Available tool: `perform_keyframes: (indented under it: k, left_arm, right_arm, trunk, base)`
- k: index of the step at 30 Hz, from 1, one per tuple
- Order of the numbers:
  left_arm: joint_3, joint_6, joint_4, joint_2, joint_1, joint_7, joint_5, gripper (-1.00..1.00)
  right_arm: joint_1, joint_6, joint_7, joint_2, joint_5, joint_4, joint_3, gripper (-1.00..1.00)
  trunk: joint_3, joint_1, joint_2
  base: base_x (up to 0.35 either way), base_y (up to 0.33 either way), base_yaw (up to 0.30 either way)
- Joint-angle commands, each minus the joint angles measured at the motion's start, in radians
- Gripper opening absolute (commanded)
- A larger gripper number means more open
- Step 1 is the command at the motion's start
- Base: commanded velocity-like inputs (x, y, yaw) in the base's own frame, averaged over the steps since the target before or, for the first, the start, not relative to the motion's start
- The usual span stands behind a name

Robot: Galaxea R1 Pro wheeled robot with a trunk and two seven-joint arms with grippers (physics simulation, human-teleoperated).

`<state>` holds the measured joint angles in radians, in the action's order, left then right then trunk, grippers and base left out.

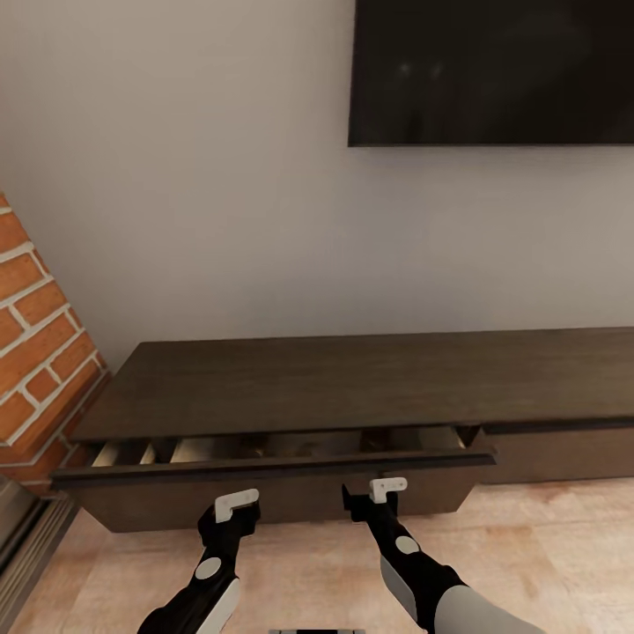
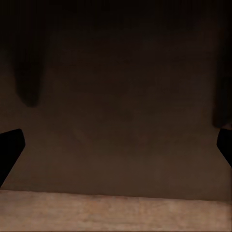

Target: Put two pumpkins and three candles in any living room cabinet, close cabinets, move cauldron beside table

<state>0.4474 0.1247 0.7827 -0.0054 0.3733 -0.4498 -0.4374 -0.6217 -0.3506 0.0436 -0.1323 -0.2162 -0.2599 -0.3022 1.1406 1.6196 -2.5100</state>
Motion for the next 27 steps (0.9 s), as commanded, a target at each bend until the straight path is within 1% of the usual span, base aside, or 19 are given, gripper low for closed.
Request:
perform_keyframes:
  k: [1,4,9,18,23,27]
  left_arm:
    - [0.005,0.007,0.000,0.001,0.001,-0.006,-0.011,1.00]
    - [0.005,0.007,0.000,0.001,0.001,-0.006,-0.011,1.00]
    - [0.005,0.007,0.000,0.001,0.001,-0.006,-0.011,1.00]
    - [0.005,0.007,0.000,0.002,0.001,-0.006,-0.011,1.00]
    - [0.005,0.007,0.000,0.002,0.001,-0.006,-0.011,1.00]
    - [0.005,0.007,0.000,0.002,0.001,-0.006,-0.011,1.00]
  right_arm:
    - [-0.001,-0.004,0.005,0.000,-0.008,0.001,-0.009,1.00]
    - [-0.001,-0.004,0.005,0.000,-0.008,0.001,-0.009,1.00]
    - [-0.001,-0.004,0.005,0.000,-0.008,0.001,-0.009,1.00]
    - [-0.001,-0.004,0.005,0.000,-0.008,0.001,-0.009,1.00]
    - [-0.001,-0.004,0.005,0.000,-0.008,0.001,-0.009,1.00]
    - [-0.001,-0.004,0.005,0.000,-0.008,0.001,-0.009,1.00]
  trunk:
    - [0.001,0.000,0.000]
    - [0.001,0.000,0.000]
    - [0.001,0.000,0.000]
    - [0.001,0.000,0.000]
    - [0.001,0.000,0.000]
    - [0.001,0.000,0.000]
  base:
    - [0.155,0.000,0.000]
    - [0.095,0.000,0.000]
    - [0.216,0.000,0.000]
    - [0.030,0.000,0.000]
    - [0.156,0.000,0.000]
    - [0.039,0.000,0.000]
